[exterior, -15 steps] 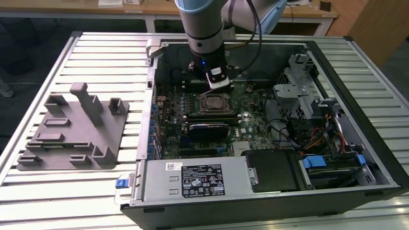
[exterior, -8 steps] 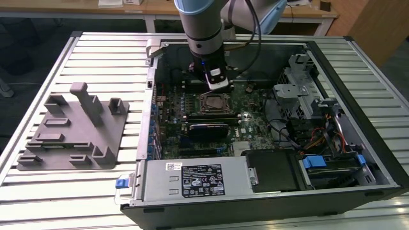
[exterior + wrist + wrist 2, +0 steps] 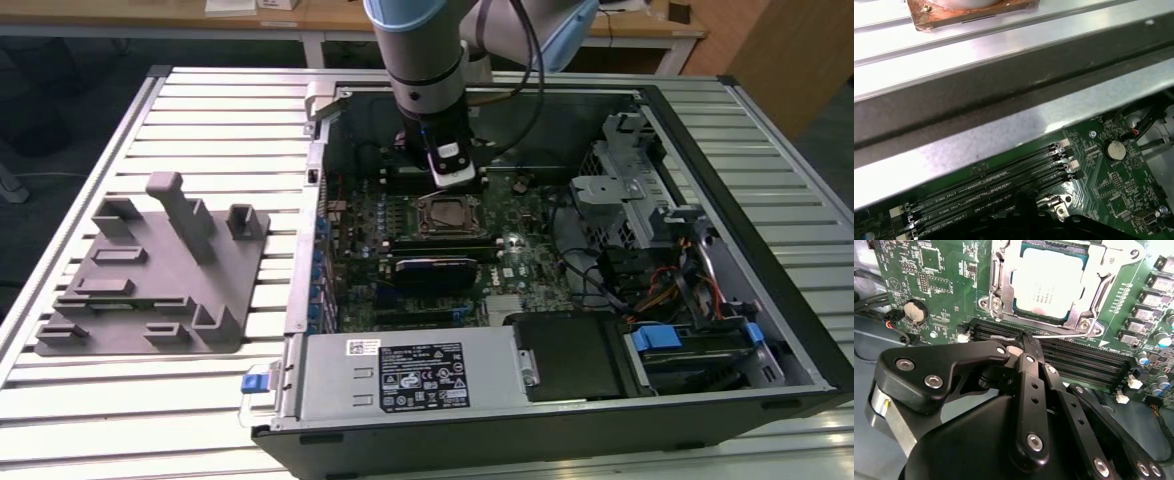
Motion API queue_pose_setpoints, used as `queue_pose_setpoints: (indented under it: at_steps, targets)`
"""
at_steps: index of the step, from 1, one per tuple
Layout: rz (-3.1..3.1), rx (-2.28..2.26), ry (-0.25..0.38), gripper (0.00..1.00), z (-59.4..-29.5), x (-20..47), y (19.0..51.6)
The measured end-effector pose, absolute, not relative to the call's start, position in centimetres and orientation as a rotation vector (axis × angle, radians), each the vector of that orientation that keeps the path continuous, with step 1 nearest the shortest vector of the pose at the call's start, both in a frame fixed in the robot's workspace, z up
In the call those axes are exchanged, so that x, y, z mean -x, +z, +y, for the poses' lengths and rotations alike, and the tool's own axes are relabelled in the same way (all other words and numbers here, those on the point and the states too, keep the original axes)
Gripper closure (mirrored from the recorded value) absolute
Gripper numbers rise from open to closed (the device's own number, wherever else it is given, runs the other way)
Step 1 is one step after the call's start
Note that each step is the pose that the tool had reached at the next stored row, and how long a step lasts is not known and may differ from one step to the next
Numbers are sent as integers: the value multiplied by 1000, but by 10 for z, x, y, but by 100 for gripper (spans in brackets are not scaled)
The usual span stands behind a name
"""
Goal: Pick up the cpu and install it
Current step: 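Install the first cpu locking lever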
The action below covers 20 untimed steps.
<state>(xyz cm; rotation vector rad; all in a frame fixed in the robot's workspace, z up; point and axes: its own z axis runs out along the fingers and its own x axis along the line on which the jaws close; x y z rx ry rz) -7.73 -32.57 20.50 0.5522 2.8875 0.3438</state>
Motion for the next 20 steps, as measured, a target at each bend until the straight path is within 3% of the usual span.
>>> queue_pose_setpoints:
  at_steps: [20]
  targets:
    - [2888, -551, 323, 89, -326, 77, 196]
